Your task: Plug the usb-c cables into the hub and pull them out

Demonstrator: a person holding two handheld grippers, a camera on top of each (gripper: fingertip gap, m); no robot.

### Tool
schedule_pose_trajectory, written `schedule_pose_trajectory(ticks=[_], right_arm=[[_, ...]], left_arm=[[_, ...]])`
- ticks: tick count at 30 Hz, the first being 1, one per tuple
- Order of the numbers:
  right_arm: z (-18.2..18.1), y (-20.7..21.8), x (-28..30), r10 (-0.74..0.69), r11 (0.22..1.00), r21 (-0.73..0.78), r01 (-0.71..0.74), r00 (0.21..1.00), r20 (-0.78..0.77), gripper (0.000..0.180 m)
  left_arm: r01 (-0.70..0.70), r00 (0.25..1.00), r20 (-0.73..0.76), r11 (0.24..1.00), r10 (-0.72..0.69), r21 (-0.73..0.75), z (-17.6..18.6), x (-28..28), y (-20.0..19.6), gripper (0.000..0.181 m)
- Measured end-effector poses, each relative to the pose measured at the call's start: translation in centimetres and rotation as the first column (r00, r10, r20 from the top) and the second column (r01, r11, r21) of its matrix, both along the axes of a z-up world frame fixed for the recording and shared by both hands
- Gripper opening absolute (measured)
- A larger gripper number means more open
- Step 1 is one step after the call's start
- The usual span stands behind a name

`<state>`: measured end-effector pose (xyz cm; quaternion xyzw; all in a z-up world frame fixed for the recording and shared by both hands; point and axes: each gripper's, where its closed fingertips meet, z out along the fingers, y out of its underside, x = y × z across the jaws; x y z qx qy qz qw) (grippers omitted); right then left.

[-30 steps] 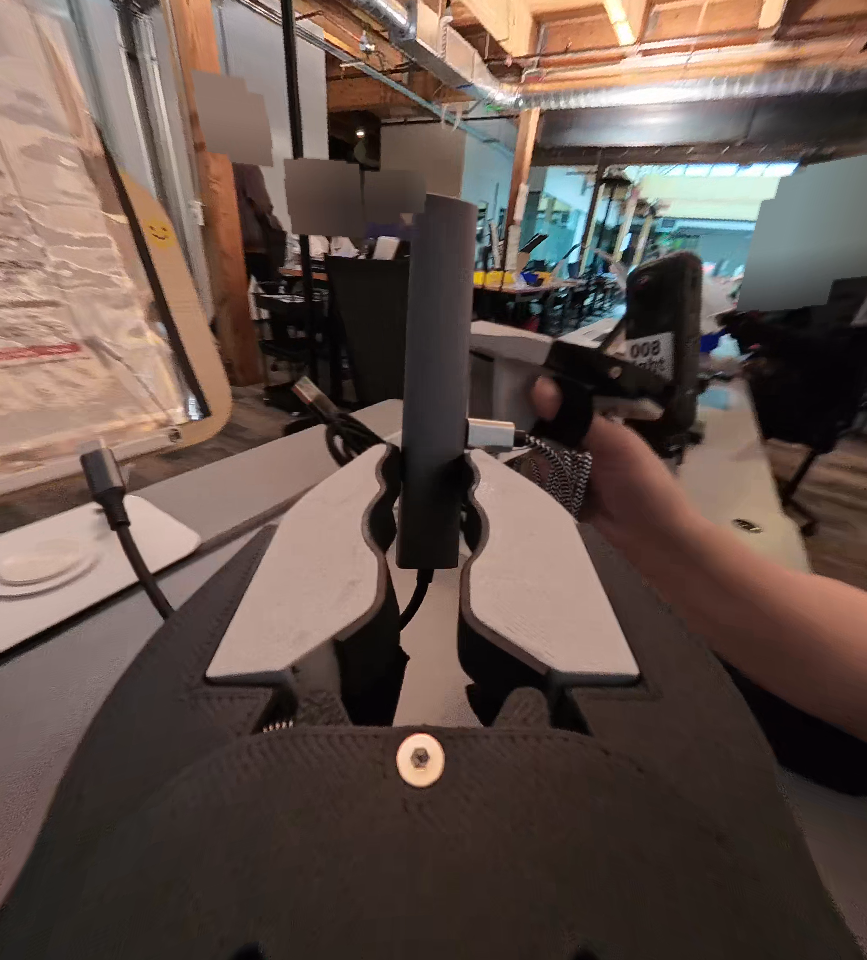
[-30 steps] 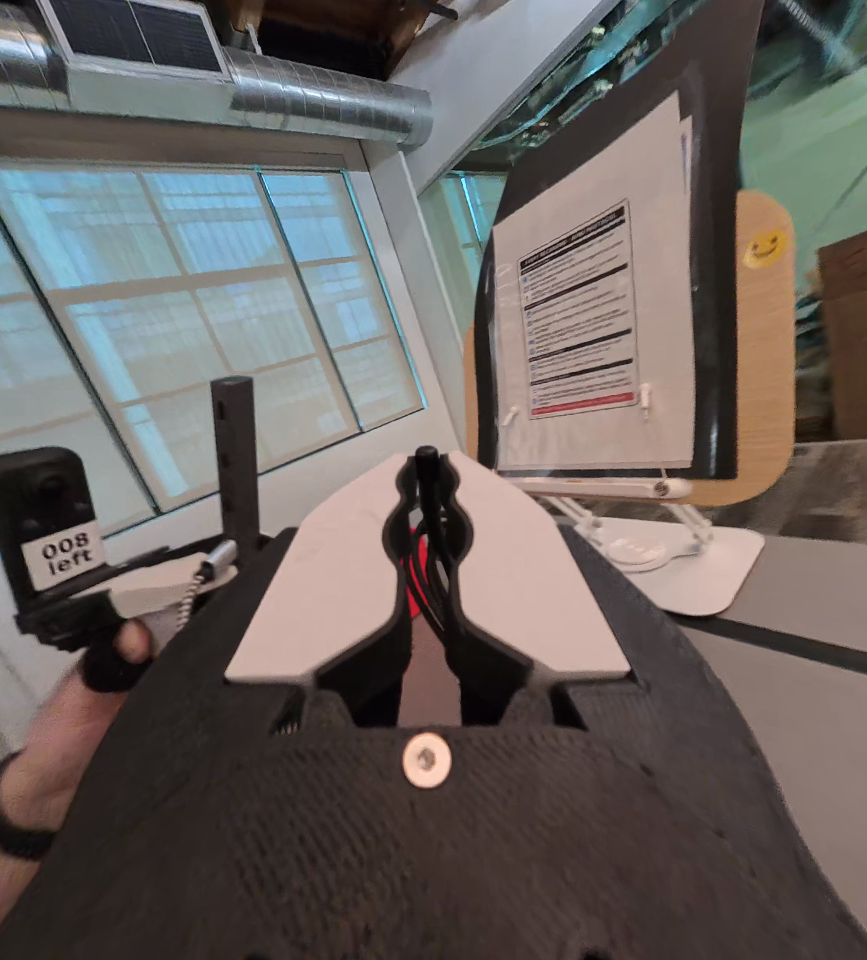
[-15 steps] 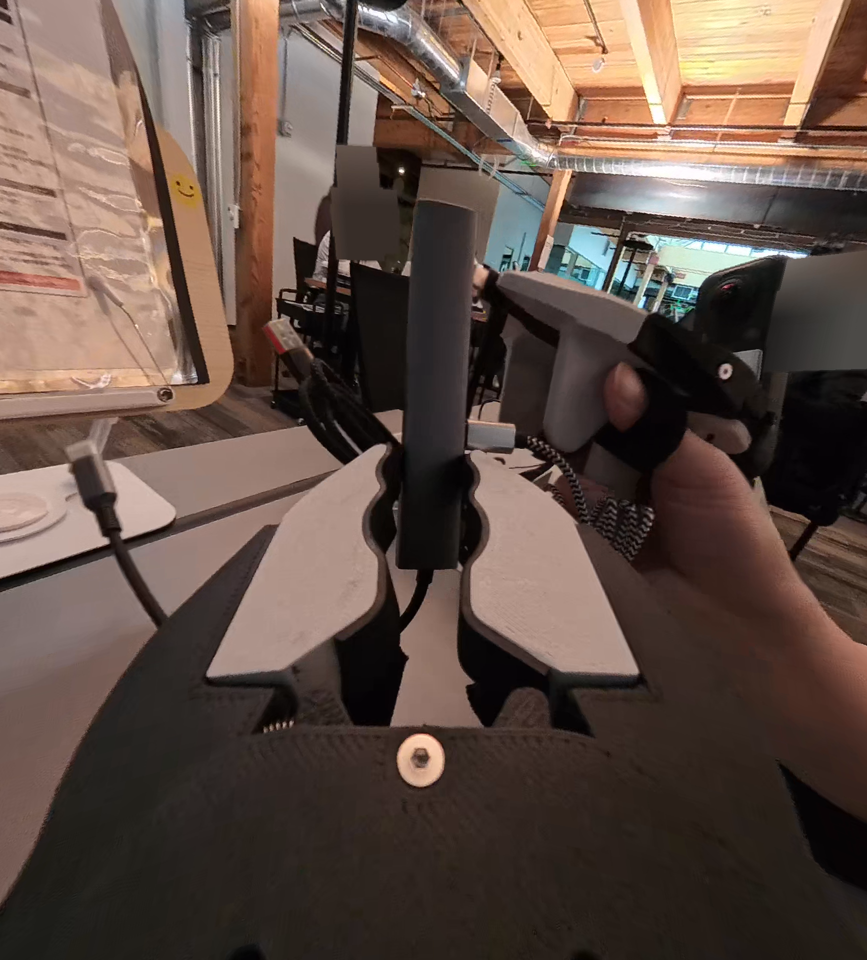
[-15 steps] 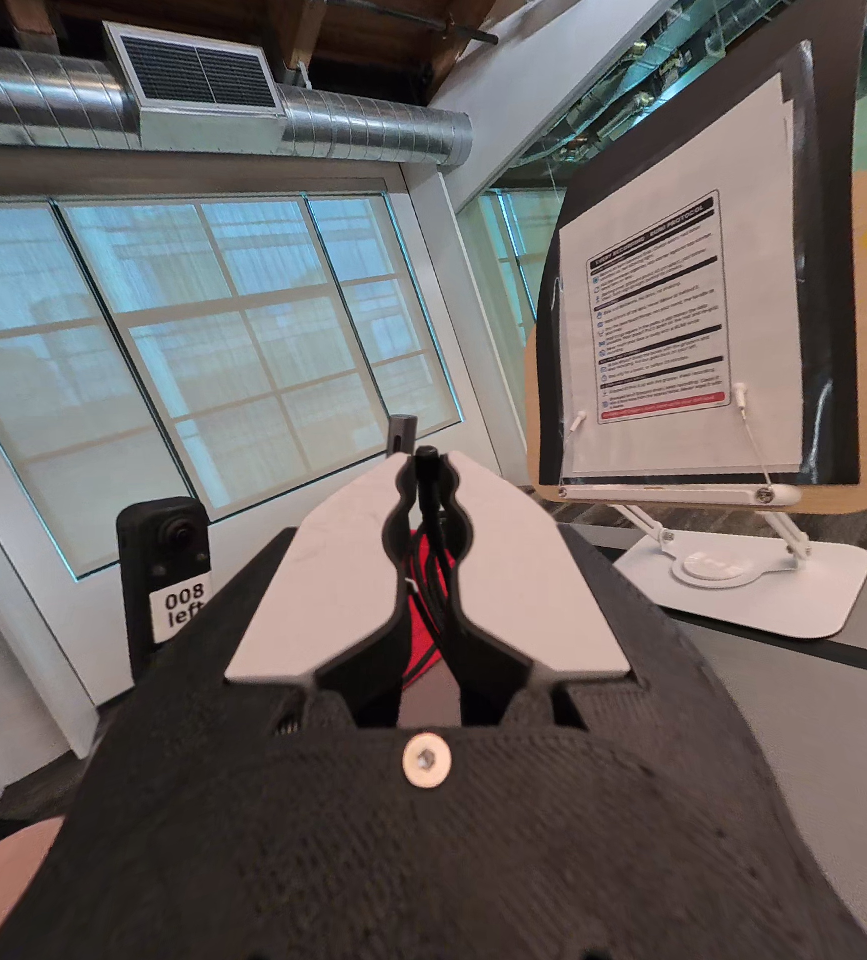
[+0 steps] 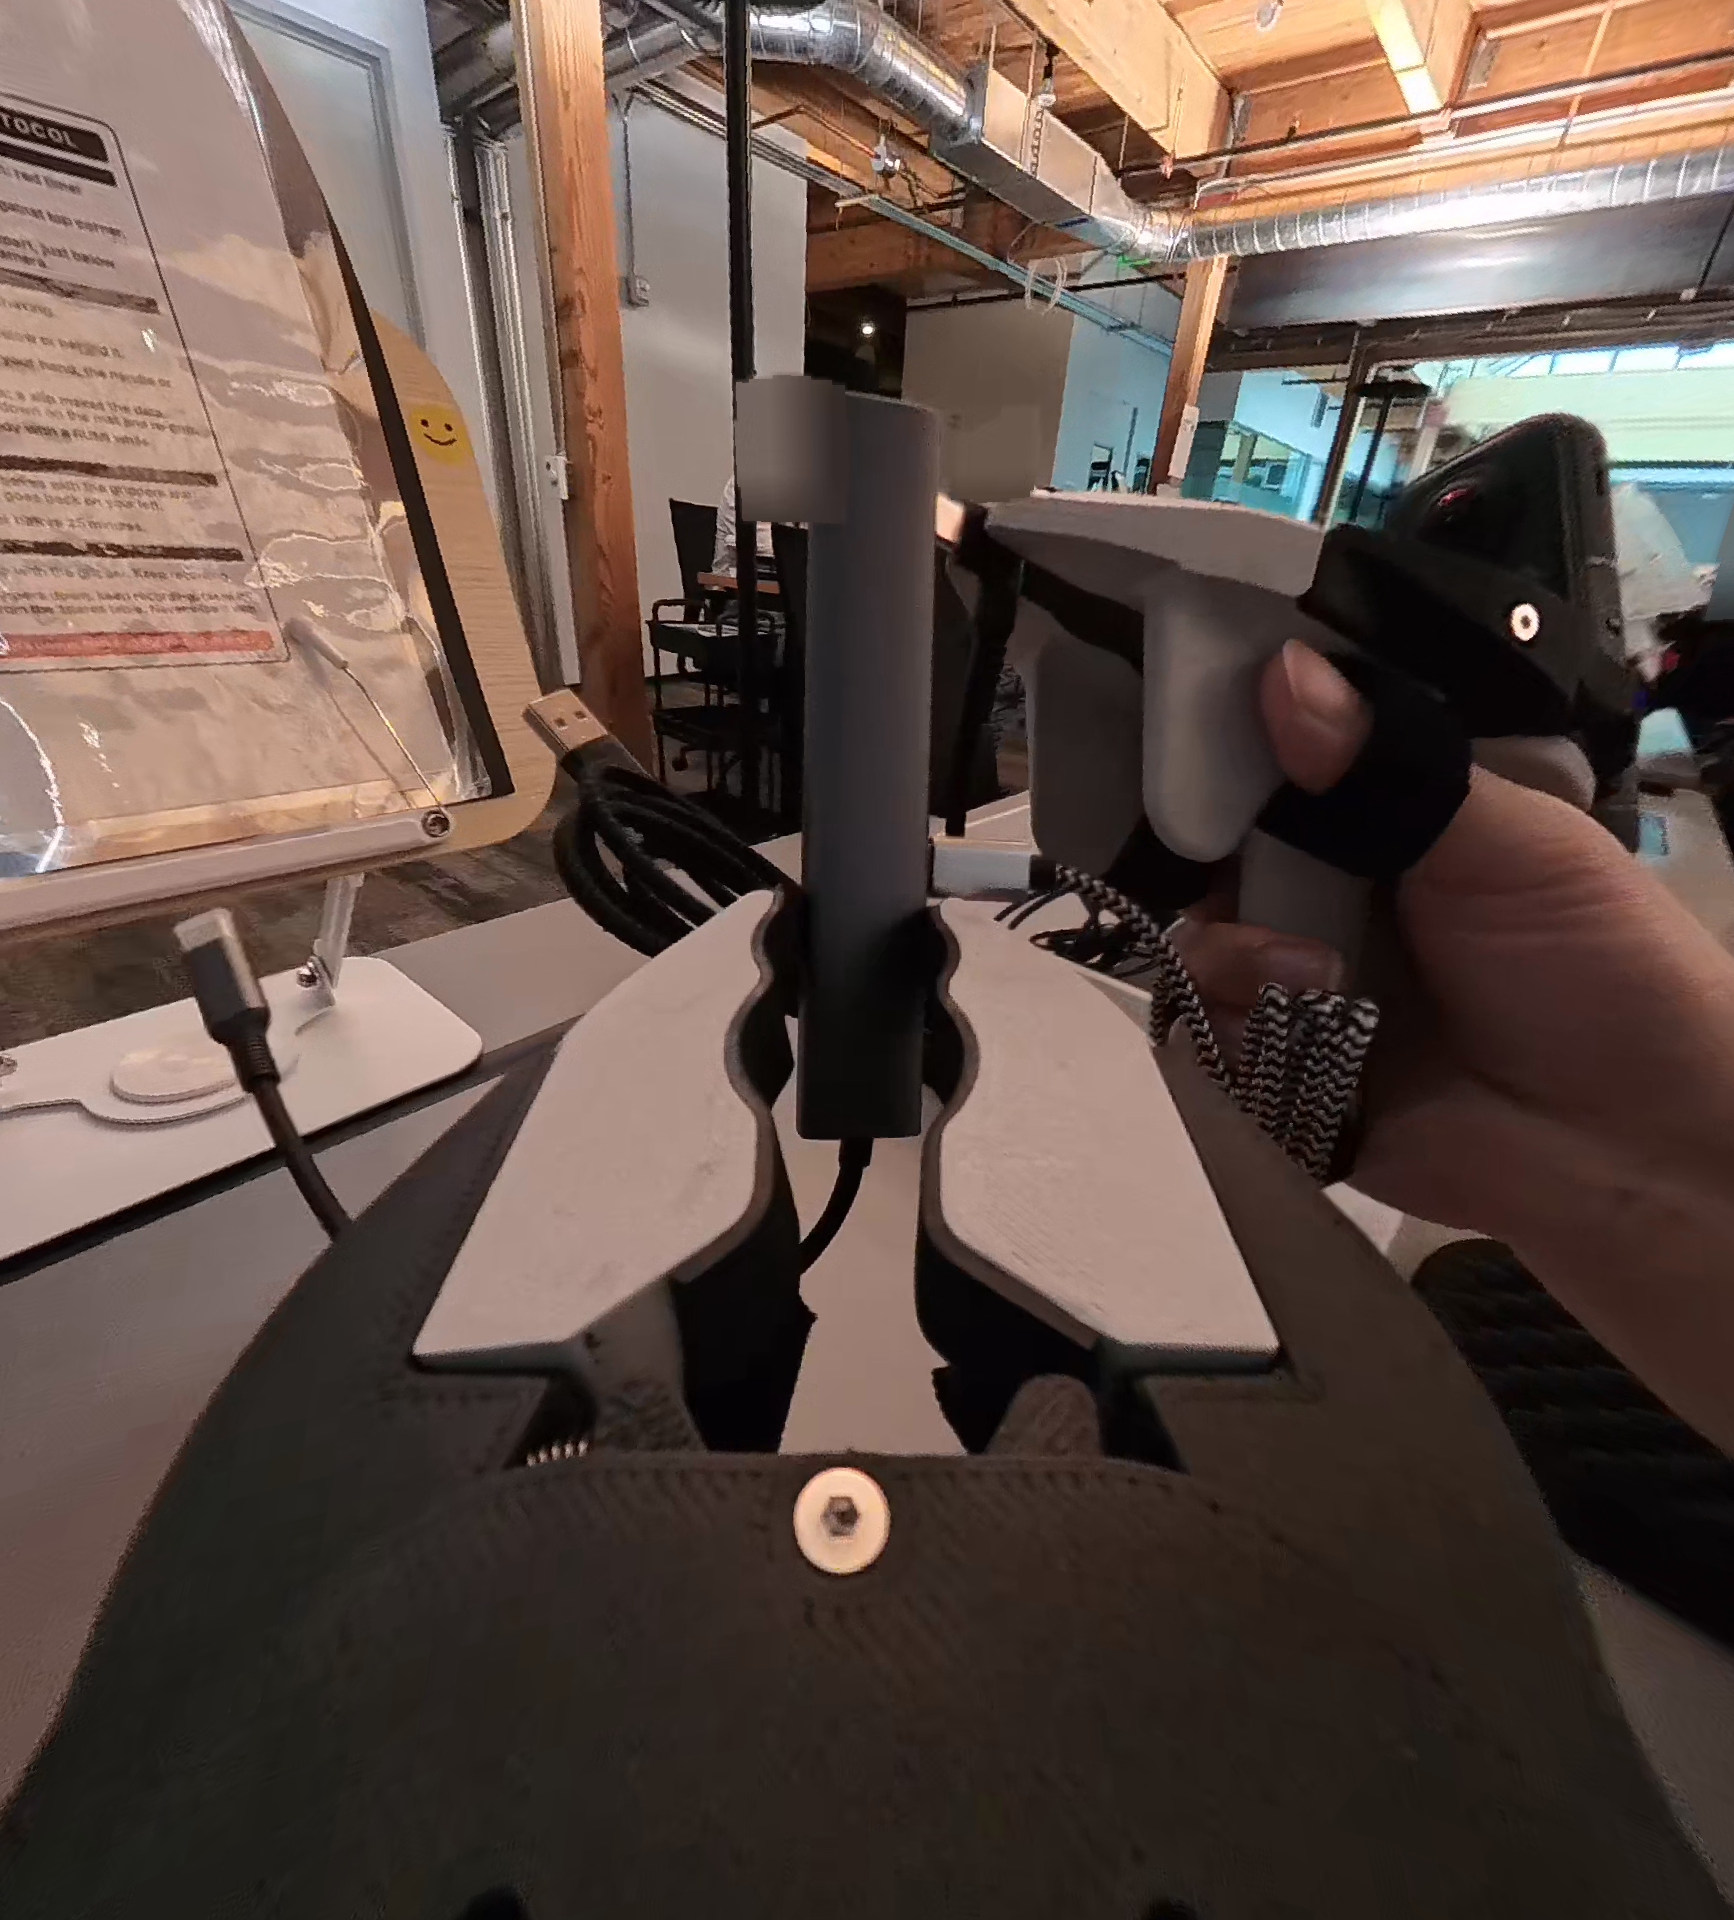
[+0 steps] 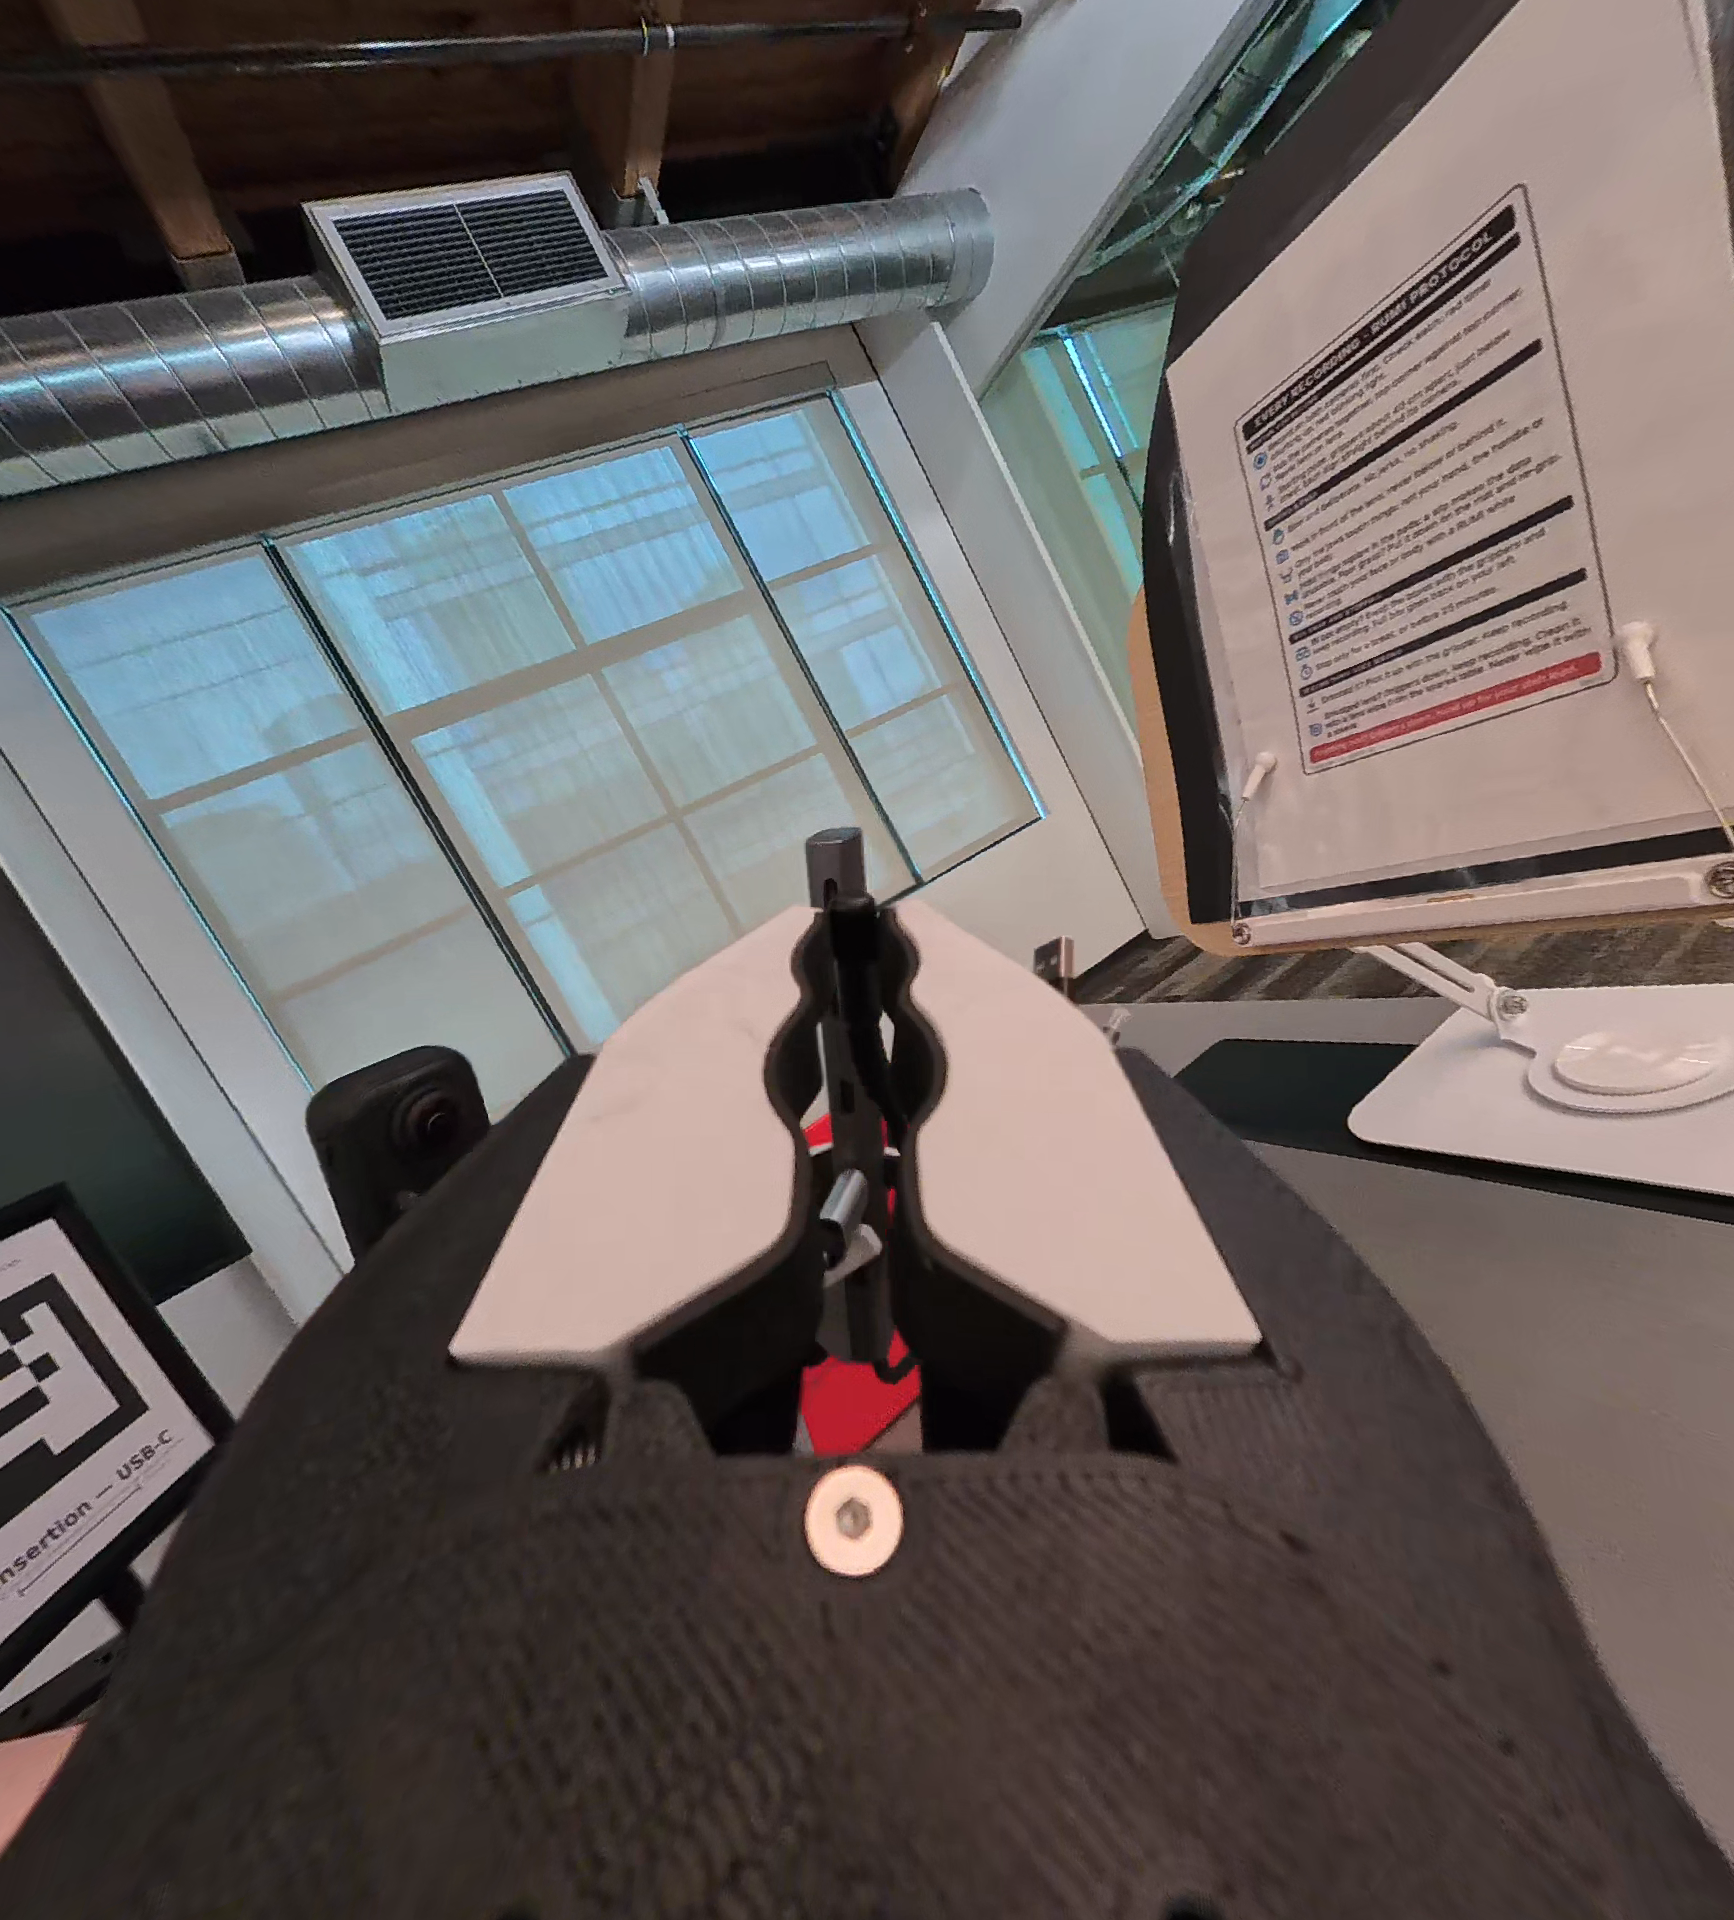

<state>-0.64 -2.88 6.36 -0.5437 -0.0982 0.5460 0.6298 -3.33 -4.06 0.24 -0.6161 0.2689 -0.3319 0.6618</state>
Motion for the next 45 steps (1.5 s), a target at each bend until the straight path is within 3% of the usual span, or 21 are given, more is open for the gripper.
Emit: schedule_pose_trajectory(ticks=[12,19,32,37,41,45], right_arm=[[0.0,0.0,-0.2,0.042,0.999,-0.008,-0.042,0.999,-0.005,0.008],[0.0,0.1,0.1,0.025,1.0,-0.001,-0.025,1.0,-0.015,0.008],[-0.1,0.1,-0.1,0.032,0.999,0.006,-0.032,0.999,0.017,0.008],[-0.1,0.1,-0.1,0.045,0.999,-0.011,-0.045,0.999,-0.002,0.008],[-0.3,0.2,-0.1,0.057,0.998,-0.034,-0.058,0.998,-0.035,0.008],[-0.6,0.4,-0.3,0.074,0.996,-0.043,-0.075,0.997,-0.029,0.009]], left_arm=[[-0.063,0.987,-0.141,0.992,0.078,0.106,-0.1,0.0,0.2,0.022],[-0.032,0.997,-0.062,0.999,0.034,0.022,-0.2,-0.3,0.5,0.022],[-0.08,0.979,-0.175,0.99,0.1,0.115,-0.4,-0.4,0.8,0.022],[-0.144,0.903,-0.355,0.949,0.242,0.279,-0.3,-0.7,1.0,0.022],[-0.159,0.844,-0.445,0.931,0.3,0.327,-0.7,-0.7,1.1,0.023],[-0.148,0.74,-0.549,0.89,0.389,0.432,-1.1,-0.9,1.3,0.025]])
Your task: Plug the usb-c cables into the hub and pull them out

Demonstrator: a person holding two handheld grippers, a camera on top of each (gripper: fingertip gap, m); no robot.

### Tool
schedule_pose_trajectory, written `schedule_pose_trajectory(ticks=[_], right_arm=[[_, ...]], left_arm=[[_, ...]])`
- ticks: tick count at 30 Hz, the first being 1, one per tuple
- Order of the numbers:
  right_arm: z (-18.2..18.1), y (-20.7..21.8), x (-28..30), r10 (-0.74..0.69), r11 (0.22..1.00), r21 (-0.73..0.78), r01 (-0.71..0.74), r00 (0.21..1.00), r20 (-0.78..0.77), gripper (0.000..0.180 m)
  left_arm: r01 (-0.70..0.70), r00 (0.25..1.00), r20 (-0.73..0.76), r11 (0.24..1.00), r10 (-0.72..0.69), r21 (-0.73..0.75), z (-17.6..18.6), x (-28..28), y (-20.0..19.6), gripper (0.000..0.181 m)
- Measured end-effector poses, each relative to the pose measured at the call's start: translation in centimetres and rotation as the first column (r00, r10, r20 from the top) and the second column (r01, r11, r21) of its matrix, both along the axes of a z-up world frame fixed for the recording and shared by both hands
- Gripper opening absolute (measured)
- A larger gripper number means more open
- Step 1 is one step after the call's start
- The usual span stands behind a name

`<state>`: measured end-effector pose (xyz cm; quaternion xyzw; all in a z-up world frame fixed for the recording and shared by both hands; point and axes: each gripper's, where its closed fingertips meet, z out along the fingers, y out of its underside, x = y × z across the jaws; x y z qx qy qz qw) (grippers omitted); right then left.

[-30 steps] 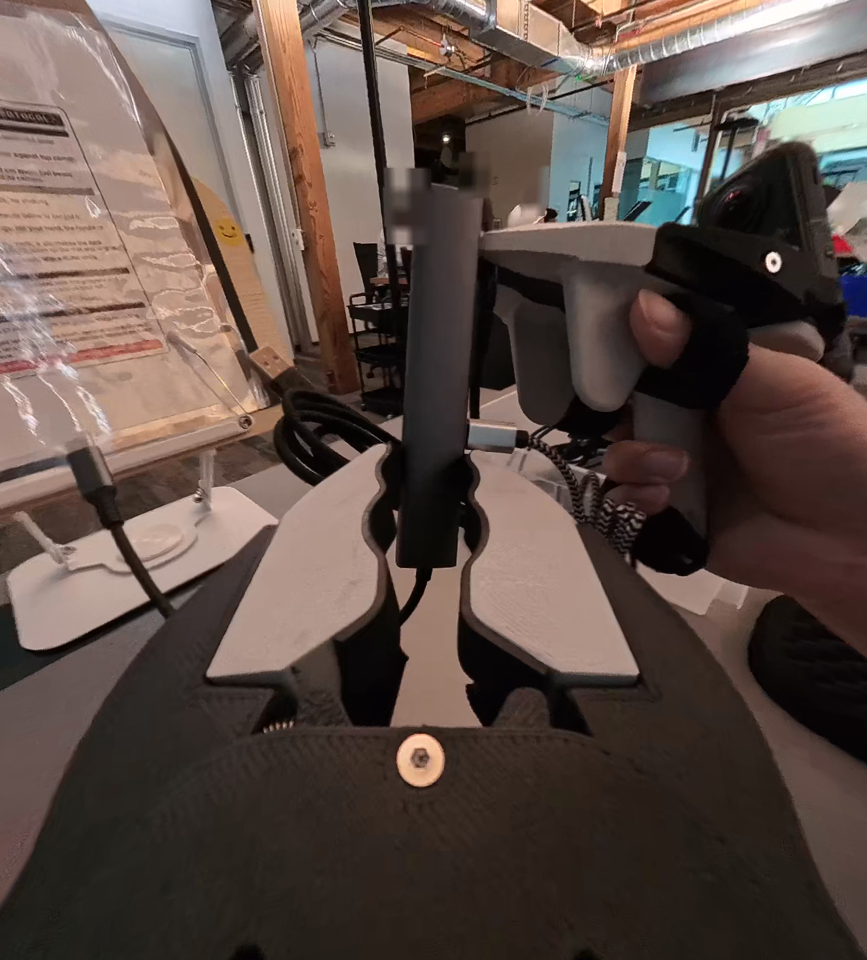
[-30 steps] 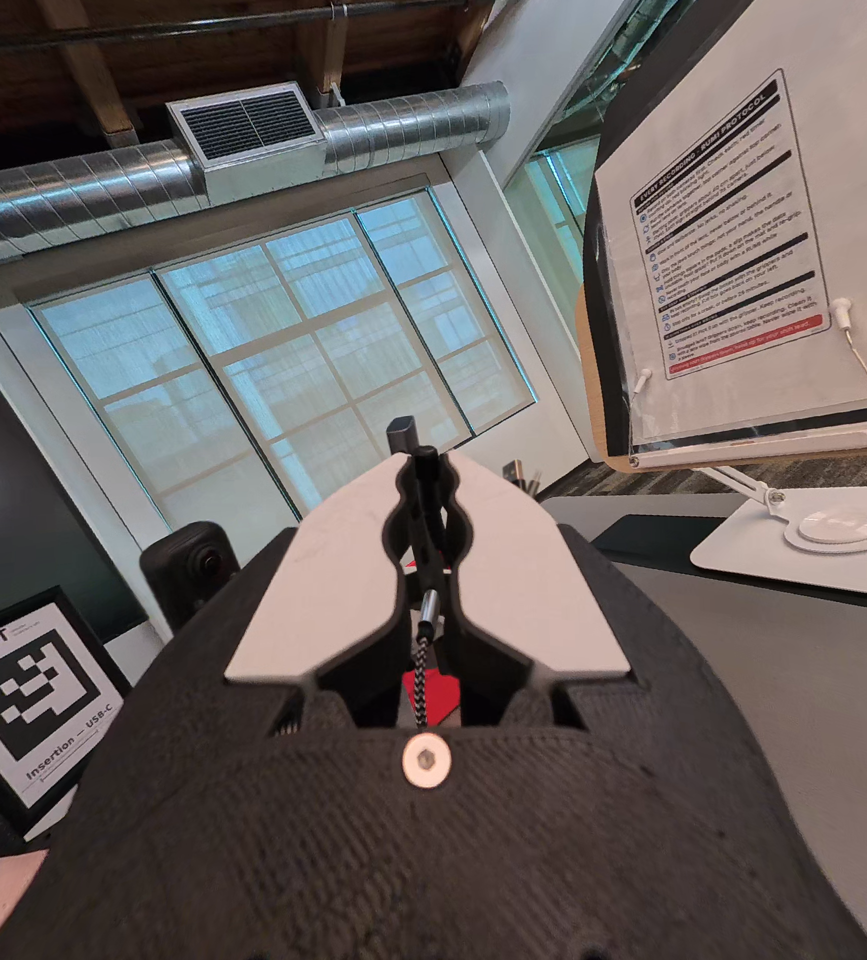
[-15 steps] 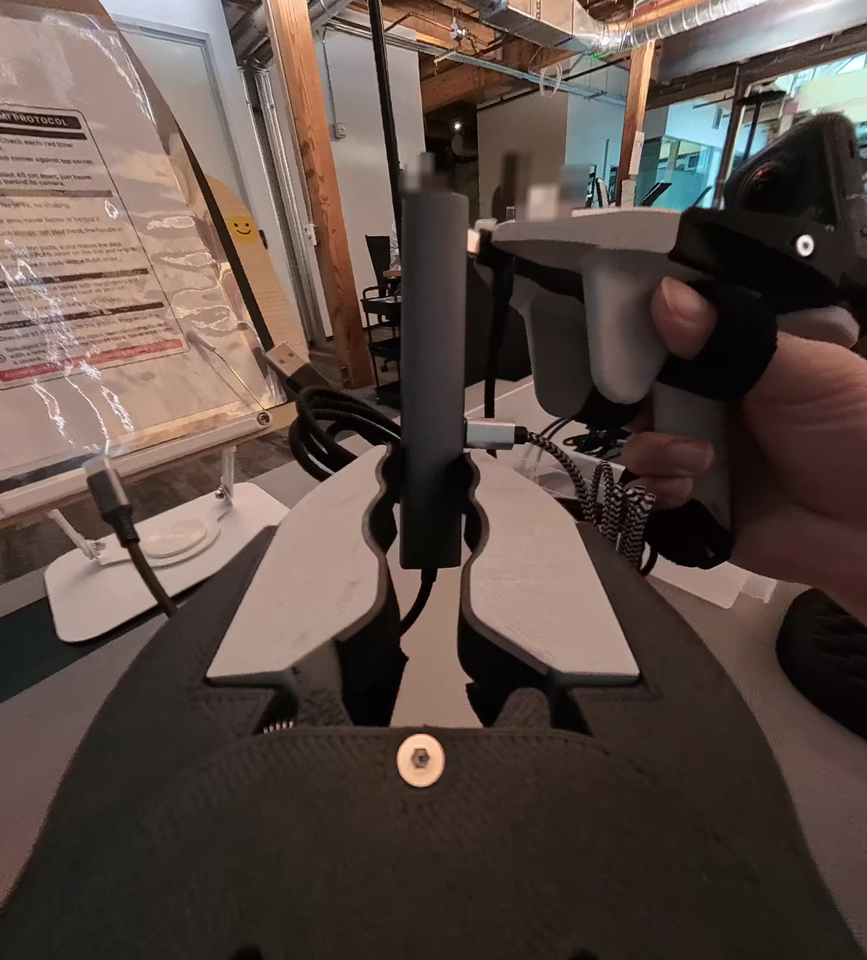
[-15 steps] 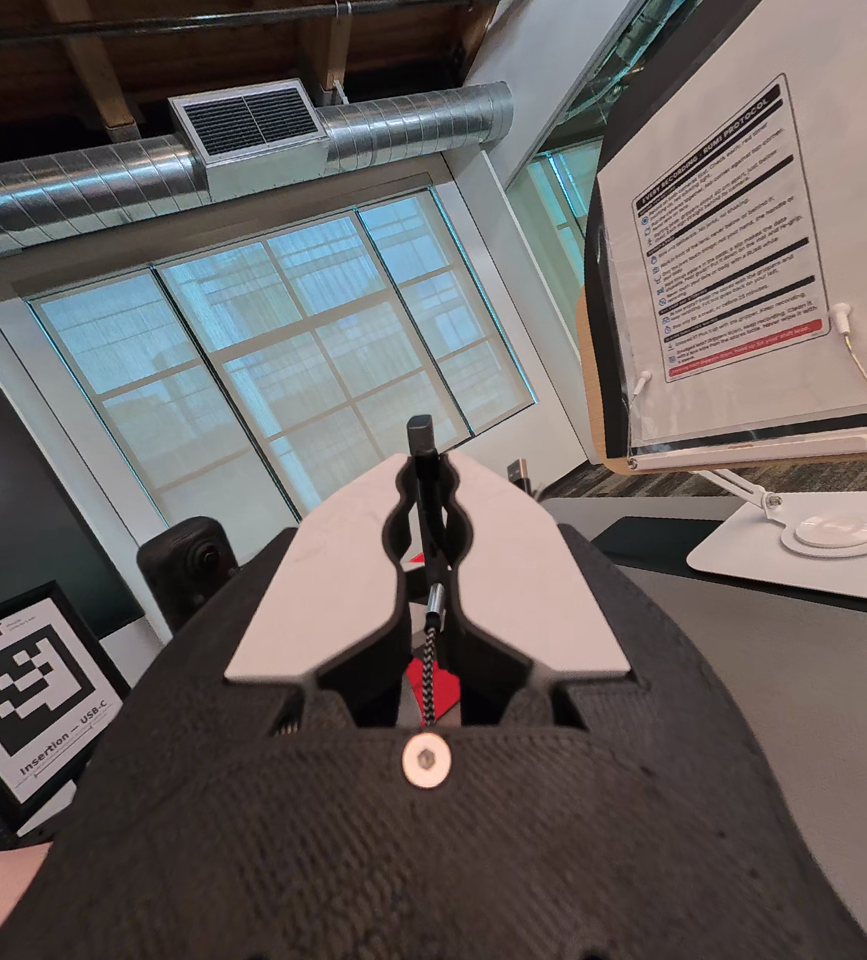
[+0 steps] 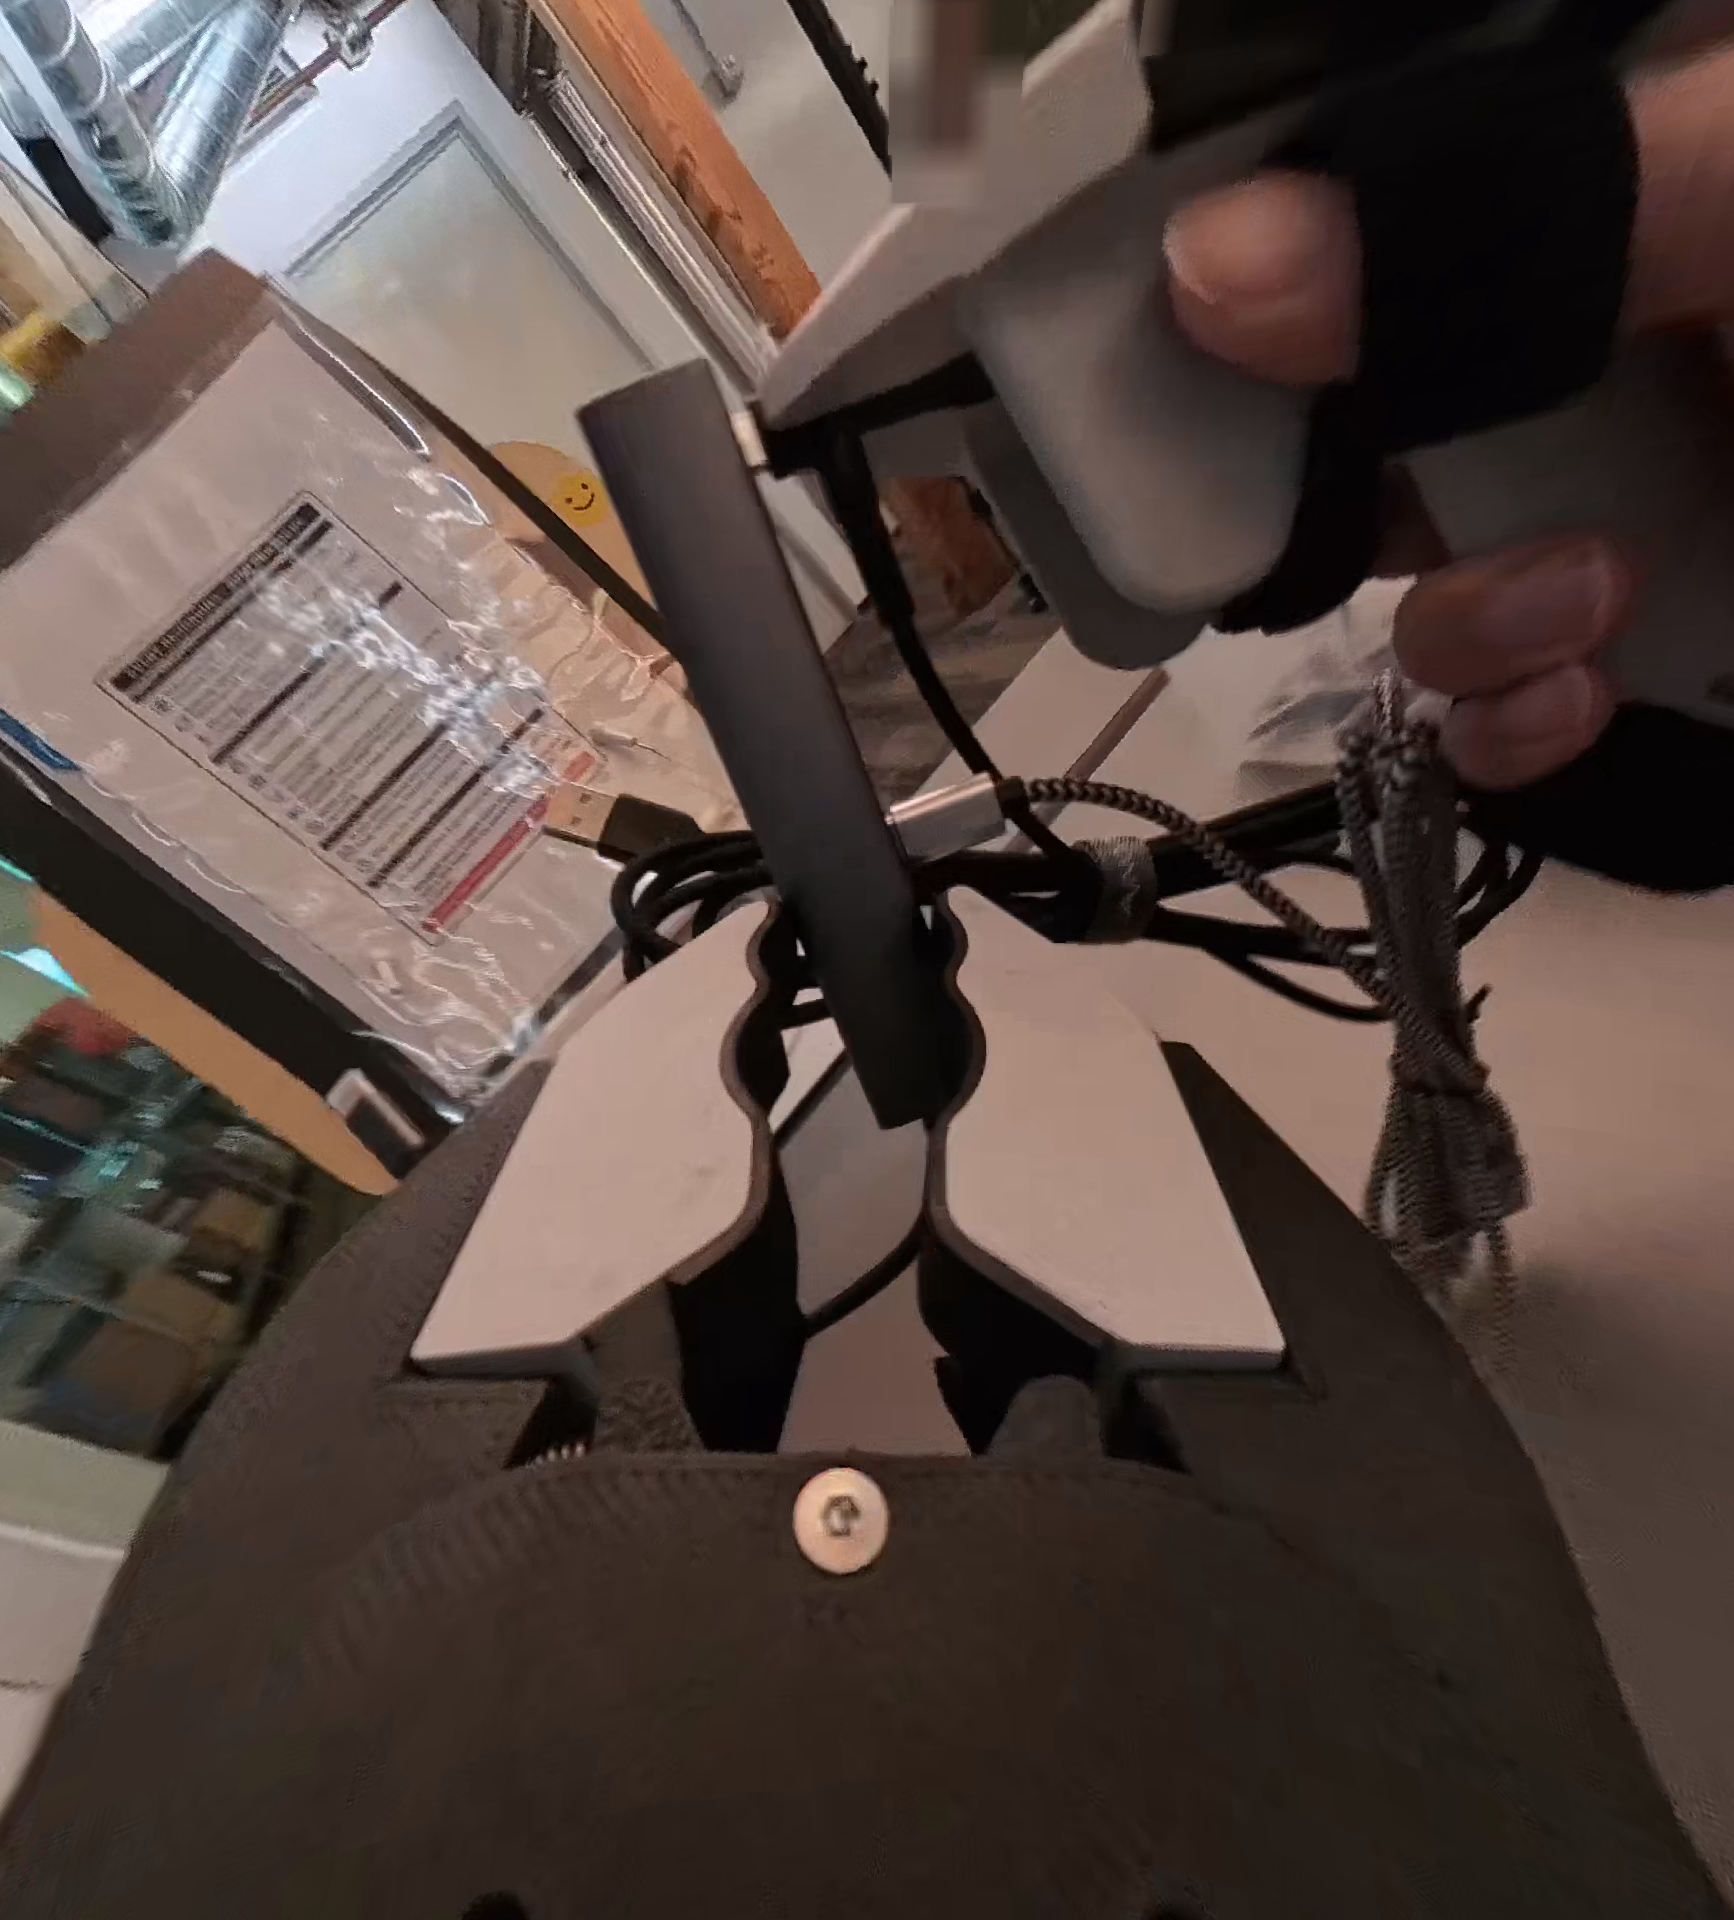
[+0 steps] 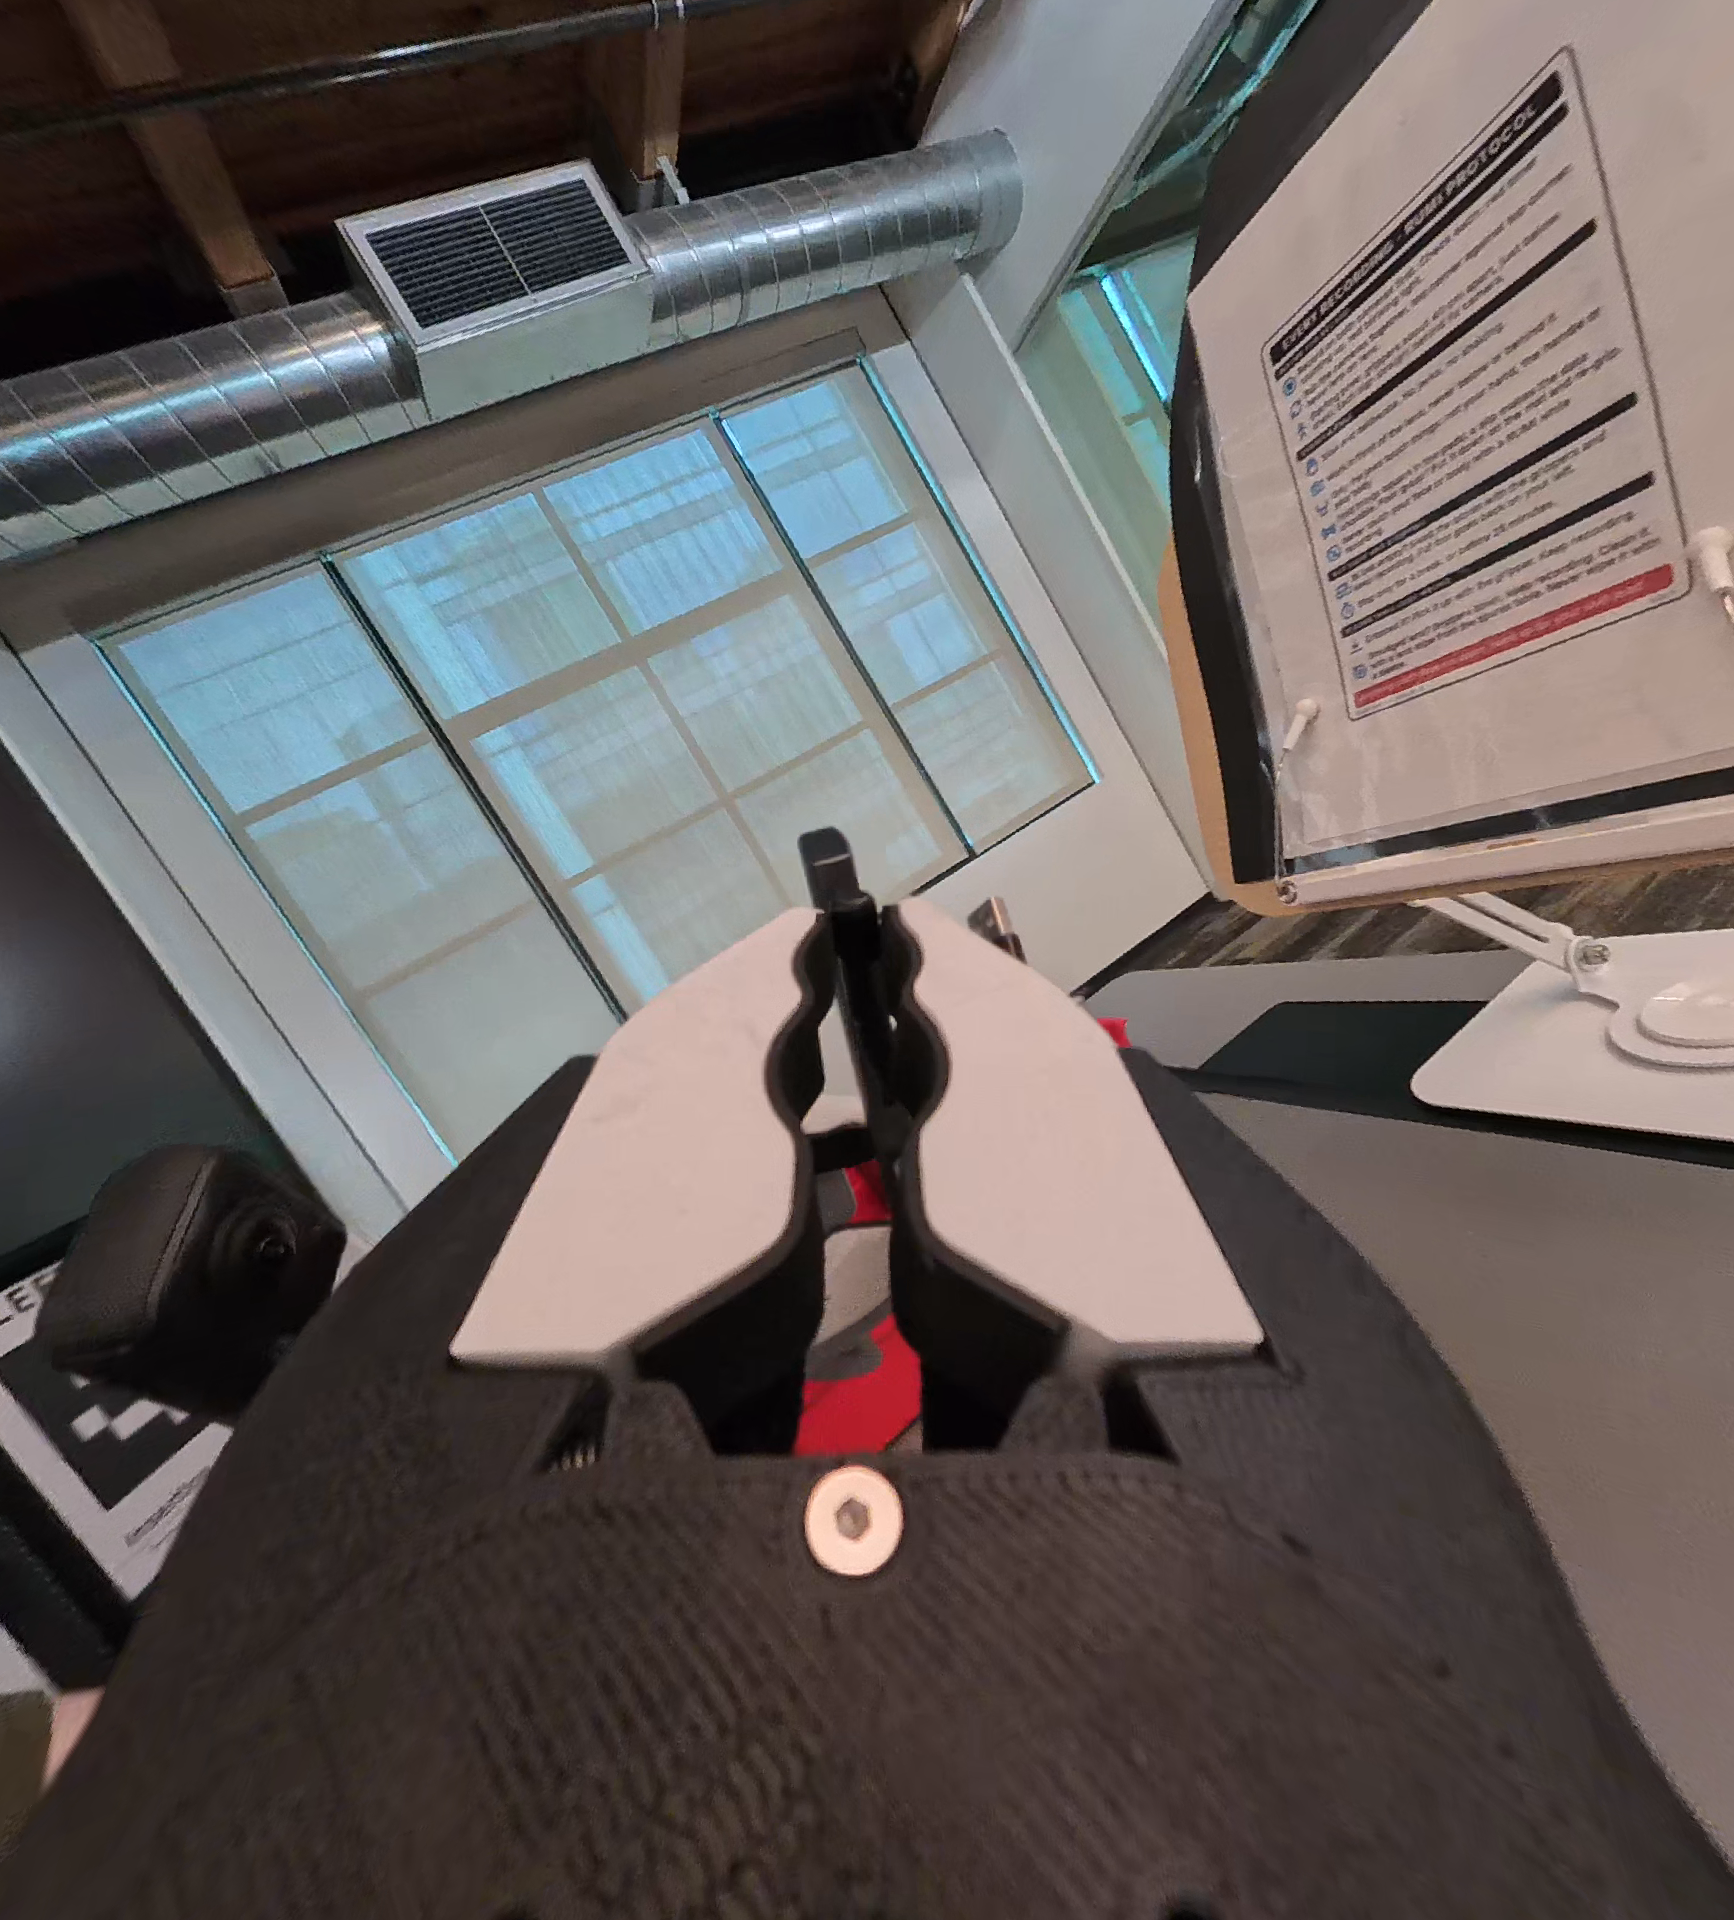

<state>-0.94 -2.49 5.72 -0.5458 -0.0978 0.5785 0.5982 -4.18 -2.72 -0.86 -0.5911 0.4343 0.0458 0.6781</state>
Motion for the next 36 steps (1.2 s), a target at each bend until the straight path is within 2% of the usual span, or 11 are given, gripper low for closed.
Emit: schedule_pose_trajectory(ticks=[3,9,13,16,20,22,24,26,32,36], right_arm=[[-0.1,0.2,0.0,0.059,0.998,-0.005,-0.059,0.998,0.01,0.008],[0.2,0.5,0.7,0.15,0.988,-0.023,-0.152,0.986,-0.075,0.008],[-0.3,0.7,0.5,0.205,0.975,-0.061,-0.215,0.969,-0.139,0.008],[-0.7,0.6,-0.1,0.269,0.955,-0.076,-0.286,0.947,-0.175,0.008],[-0.9,0.1,-0.9,0.335,0.935,-0.06,-0.35,0.926,-0.176,0.008],[-1.0,-0.4,-1.6,0.356,0.931,-0.039,-0.363,0.927,-0.121,0.008],[-1.1,-1.1,-2.6,0.375,0.927,-0.006,-0.376,0.925,-0.051,0.008],[-1.2,-1.8,-3.4,0.385,0.923,0.018,-0.385,0.923,0.006,0.008],[-1.3,-2.3,-3.7,0.395,0.915,0.048,-0.401,0.914,0.094,0.008],[-1.4,-2.5,-3.9,0.401,0.91,0.055,-0.411,0.907,0.131,0.008]], left_arm=[[0.004,0.999,-0.04,1.0,-0.004,0.012,-0.1,-0.1,0.0,0.025],[0.194,0.976,0.126,0.97,-0.176,-0.145,0.8,0.7,-1.1,0.026],[0.319,0.94,0.211,0.913,-0.269,-0.255,1.2,1.2,-2.3,0.035],[0.461,0.869,0.37,0.809,-0.329,-0.364,1.9,1.1,-3.1,0.043],[0.661,0.713,0.618,0.612,-0.331,-0.434,3.6,0.1,-3.7,0.032],[0.72,0.645,0.701,0.551,-0.304,-0.422,4.5,-0.6,-3.8,0.022],[0.725,0.634,0.721,0.542,-0.281,-0.426,4.7,-1.1,-3.4,0.02],[0.688,0.669,0.687,0.585,-0.283,-0.429,4.5,-1.7,-2.9,0.006],[0.664,0.711,0.621,0.607,-0.331,-0.436,4.4,-1.9,-3.4,0.006],[0.679,0.707,0.62,0.572,-0.34,-0.46,4.3,-2.0,-3.7,0.011]])
